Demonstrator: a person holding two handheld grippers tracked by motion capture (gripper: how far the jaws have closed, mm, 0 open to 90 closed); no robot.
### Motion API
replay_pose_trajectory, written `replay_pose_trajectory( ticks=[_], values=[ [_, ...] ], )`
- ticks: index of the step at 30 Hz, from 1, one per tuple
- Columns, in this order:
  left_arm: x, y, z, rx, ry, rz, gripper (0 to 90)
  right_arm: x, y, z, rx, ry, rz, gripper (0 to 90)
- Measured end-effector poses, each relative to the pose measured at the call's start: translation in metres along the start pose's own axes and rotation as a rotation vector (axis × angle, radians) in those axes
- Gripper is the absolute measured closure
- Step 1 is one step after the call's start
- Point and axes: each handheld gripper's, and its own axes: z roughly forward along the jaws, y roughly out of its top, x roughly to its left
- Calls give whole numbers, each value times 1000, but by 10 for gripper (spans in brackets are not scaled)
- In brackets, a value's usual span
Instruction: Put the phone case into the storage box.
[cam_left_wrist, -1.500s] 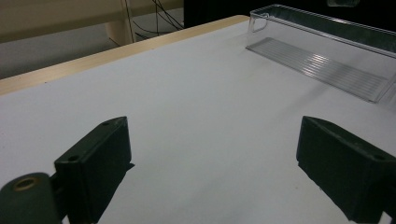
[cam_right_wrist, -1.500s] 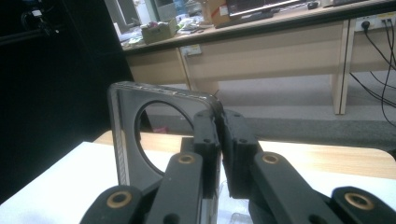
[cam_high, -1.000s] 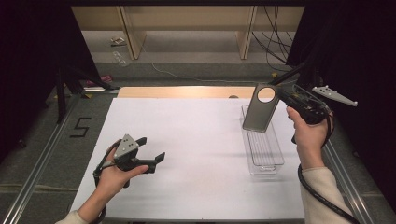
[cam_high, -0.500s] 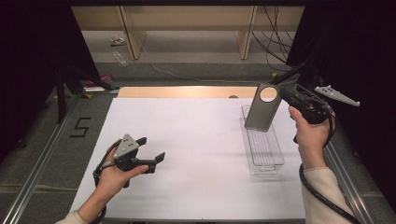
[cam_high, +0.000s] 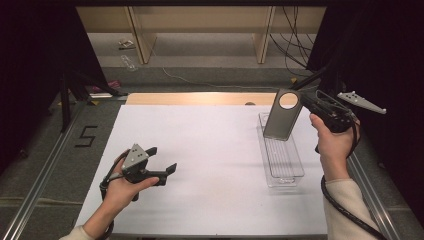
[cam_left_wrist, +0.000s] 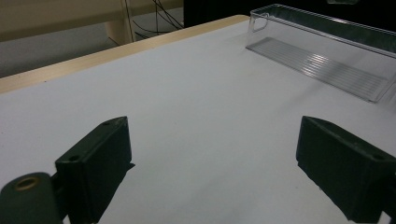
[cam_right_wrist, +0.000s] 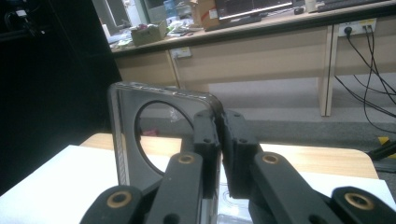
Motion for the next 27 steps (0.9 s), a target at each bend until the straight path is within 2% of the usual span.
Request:
replay_pose_trajectory(
  ticks=[27],
  values=[
    [0, 0, 0, 1, 0, 1, 102, -3, 0, 4, 6, -20, -26, 855]
  ],
)
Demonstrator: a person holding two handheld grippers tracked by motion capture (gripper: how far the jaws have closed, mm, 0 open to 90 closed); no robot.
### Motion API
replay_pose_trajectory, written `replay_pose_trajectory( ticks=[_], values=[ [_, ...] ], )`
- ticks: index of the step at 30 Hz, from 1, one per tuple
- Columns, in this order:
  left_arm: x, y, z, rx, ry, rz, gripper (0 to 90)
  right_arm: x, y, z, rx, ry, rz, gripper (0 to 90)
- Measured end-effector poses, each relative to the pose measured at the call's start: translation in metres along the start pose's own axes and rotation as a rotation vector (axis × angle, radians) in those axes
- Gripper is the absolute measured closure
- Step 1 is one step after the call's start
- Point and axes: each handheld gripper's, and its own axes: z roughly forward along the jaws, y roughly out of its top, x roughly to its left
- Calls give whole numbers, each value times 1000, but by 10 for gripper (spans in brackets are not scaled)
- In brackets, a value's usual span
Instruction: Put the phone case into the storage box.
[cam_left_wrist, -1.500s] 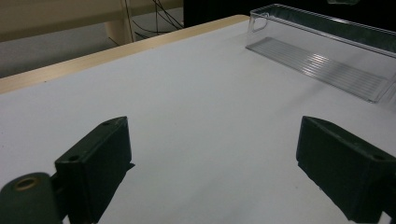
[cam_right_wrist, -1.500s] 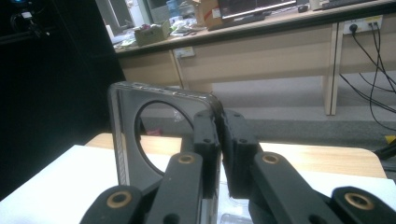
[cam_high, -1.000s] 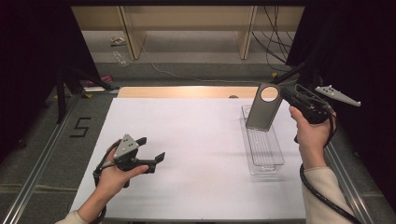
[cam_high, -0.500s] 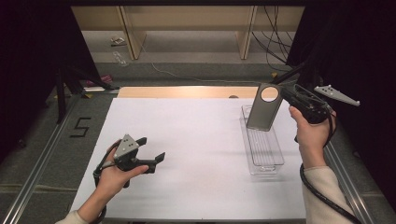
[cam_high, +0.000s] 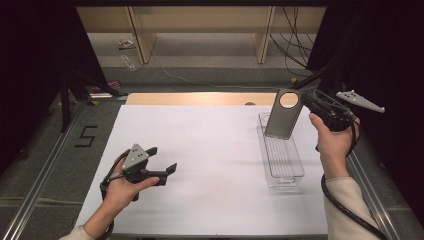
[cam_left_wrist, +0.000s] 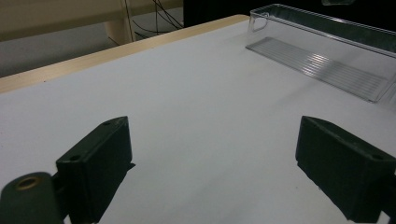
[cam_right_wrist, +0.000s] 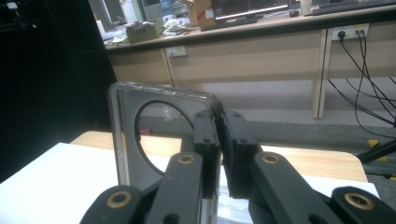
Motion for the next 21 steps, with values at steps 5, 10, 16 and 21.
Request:
replay_pose_trajectory(
  ticks=[5, 10, 16, 21],
  values=[
    [0, 0, 0, -1, 0, 0, 103, -1, -1, 1, 3, -10, -12, 855],
    [0, 0, 0, -1, 0, -1, 103, -2, -1, 3, 4, -18, -23, 855],
    [0, 0, 0, -2, 2, -1, 103, -3, -1, 5, 6, -22, -27, 855],
    [1, 0, -1, -3, 3, -2, 104, -2, -1, 5, 7, -25, -36, 855]
  ],
)
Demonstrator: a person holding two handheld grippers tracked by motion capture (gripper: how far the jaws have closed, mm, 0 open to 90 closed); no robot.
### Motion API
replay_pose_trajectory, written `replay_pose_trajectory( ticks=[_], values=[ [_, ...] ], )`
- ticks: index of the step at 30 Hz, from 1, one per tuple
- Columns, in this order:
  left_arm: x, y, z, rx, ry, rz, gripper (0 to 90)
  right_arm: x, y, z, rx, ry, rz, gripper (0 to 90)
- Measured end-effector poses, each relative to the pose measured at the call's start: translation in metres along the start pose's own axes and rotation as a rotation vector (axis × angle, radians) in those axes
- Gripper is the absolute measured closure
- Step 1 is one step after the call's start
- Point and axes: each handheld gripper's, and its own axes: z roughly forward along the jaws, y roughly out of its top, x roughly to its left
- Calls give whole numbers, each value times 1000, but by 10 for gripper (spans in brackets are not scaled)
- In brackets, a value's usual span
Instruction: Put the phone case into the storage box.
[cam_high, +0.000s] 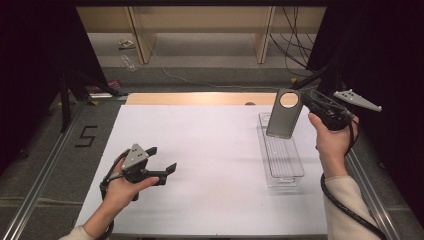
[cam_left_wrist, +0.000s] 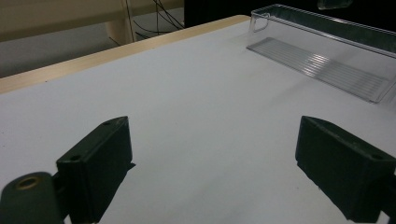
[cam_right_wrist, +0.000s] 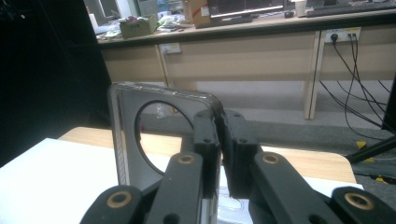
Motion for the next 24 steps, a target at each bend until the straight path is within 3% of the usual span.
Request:
replay_pose_trajectory(
  ticks=[24],
  values=[
    [1, -1, 0, 3, 2, -2, 105, 0, 2, 10, 0, -3, -16, 854]
  ],
)
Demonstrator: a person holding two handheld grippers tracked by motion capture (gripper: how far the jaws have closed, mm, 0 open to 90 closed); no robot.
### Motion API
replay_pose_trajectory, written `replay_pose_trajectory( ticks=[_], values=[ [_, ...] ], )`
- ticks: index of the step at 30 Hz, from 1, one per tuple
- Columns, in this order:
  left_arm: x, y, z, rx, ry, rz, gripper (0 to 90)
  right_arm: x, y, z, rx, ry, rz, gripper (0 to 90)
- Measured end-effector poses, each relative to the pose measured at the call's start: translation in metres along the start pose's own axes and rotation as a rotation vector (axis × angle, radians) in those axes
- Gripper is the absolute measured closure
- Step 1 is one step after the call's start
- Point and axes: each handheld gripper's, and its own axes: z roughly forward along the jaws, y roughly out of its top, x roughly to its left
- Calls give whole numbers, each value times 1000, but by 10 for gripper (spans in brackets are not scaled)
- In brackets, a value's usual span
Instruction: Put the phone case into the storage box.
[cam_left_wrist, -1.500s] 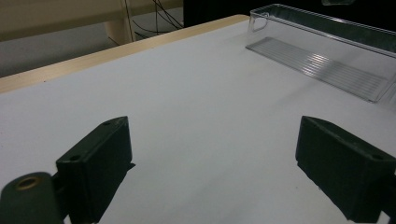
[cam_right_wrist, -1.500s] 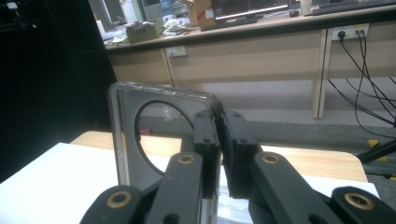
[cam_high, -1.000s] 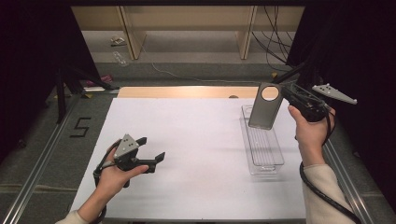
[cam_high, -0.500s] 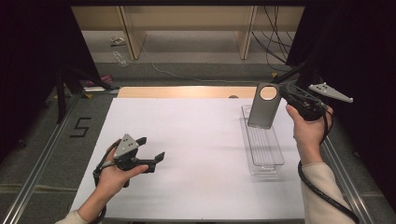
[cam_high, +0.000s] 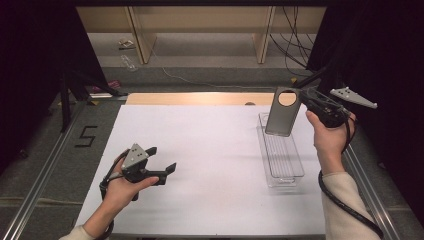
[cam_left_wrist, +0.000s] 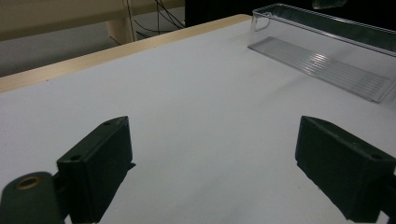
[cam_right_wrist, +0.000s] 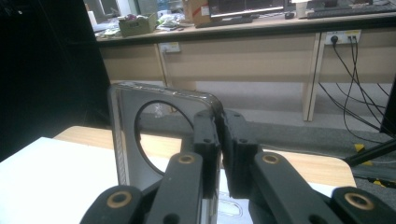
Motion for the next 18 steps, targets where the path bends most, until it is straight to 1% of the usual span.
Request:
replay_pose_trajectory(
  ticks=[18],
  values=[
    [0, 0, 0, -2, 1, -2, 106, 0, 1, 5, 2, -6, -8, 855]
  ],
)
